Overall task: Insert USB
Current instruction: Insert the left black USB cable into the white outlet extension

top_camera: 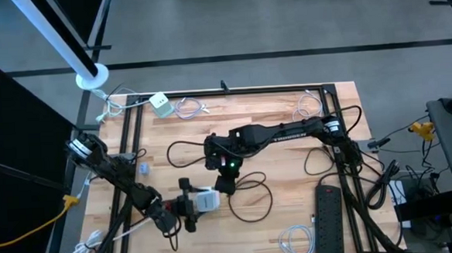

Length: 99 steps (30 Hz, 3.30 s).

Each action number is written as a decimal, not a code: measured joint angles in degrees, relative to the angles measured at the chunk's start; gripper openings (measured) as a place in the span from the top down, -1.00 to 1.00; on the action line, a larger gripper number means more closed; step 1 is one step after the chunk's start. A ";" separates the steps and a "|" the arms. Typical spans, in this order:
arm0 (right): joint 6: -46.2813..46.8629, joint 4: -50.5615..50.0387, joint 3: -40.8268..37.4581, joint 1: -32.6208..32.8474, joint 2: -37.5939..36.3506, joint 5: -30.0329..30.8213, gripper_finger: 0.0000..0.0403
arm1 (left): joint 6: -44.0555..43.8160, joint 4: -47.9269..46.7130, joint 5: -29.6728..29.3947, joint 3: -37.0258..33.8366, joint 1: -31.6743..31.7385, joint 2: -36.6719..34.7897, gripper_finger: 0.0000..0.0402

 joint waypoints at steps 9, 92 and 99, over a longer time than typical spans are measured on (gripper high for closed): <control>-1.21 -0.55 1.22 -0.02 -0.11 -0.02 0.91 | -1.01 1.24 6.28 -0.34 3.49 -0.85 -0.47; -4.14 5.11 4.46 -1.68 -2.99 4.06 0.91 | 9.43 -28.63 11.24 13.63 7.05 -20.49 -0.75; -3.85 1.35 4.44 -1.24 -2.97 2.40 0.91 | 10.28 -38.46 10.06 18.56 7.05 -20.71 -0.75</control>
